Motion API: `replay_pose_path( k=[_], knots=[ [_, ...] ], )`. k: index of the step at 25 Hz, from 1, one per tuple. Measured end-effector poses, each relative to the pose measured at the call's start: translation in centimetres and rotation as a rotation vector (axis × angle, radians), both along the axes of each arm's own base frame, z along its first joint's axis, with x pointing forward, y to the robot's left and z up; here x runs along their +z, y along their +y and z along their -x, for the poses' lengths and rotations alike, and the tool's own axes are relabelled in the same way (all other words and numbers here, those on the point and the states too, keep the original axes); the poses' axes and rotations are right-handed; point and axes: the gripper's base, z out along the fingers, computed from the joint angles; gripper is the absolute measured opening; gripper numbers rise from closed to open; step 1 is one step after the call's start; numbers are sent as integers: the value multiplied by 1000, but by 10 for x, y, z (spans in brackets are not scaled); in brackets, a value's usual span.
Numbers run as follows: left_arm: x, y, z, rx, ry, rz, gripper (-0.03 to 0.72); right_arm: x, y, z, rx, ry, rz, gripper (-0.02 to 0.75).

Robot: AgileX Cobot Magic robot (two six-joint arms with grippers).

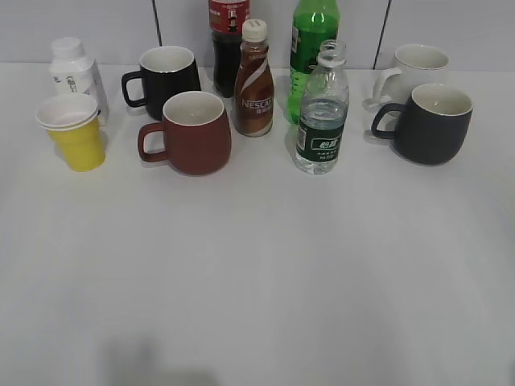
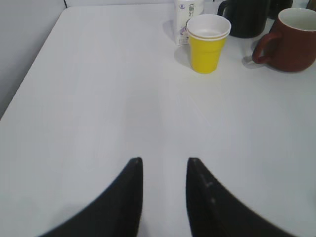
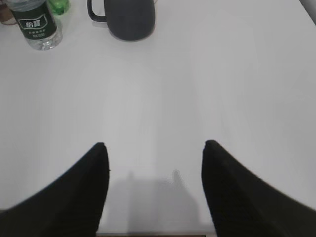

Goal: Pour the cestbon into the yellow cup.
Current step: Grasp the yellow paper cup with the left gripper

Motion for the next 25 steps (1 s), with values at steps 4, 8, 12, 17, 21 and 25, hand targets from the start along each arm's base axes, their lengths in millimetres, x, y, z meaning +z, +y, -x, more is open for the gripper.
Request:
replay_pose_path(
  k=[4, 8, 12, 17, 21, 25],
  knots=[
    [0, 0, 0, 0, 0, 0, 237, 0, 0, 0, 0, 0, 0, 448],
    [0, 0, 0, 0, 0, 0, 237, 0, 0, 0, 0, 0, 0, 448],
    [0, 0, 0, 0, 0, 0, 235, 0, 0, 0, 0, 0, 0, 448],
    [0, 0, 0, 0, 0, 0, 235, 0, 0, 0, 0, 0, 0, 448],
    [0, 0, 0, 0, 0, 0, 235, 0, 0, 0, 0, 0, 0, 448],
    [0, 0, 0, 0, 0, 0, 235, 0, 0, 0, 0, 0, 0, 448]
  ],
)
